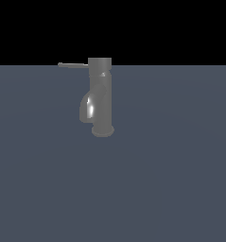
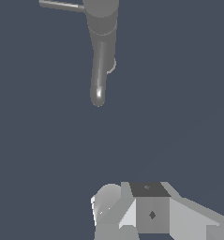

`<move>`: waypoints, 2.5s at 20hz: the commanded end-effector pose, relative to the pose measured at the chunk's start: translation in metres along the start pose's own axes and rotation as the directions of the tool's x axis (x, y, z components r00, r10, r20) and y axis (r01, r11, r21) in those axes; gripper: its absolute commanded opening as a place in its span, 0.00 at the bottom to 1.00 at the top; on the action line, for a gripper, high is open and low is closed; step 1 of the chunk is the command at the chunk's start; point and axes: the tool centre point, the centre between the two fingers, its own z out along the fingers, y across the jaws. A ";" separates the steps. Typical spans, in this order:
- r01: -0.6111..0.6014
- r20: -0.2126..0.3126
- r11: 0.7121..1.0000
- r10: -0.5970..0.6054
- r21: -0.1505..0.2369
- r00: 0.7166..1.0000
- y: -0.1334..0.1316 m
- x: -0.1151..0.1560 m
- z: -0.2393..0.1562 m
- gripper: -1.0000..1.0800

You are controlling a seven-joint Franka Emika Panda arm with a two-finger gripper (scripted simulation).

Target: Turn on the faucet by rotating a designated handle.

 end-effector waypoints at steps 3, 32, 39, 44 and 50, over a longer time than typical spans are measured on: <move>0.004 0.000 1.000 -0.004 0.001 1.000 -0.002 0.000 0.000 0.00; -0.147 0.016 0.988 0.146 0.047 0.989 -0.031 0.050 -0.002 0.00; -0.305 0.035 0.950 0.304 0.062 0.952 -0.040 0.091 0.003 0.00; -0.416 0.051 0.907 0.413 0.065 0.909 -0.047 0.121 0.010 0.00; -0.542 0.069 0.838 0.538 0.063 0.840 -0.056 0.156 0.021 0.00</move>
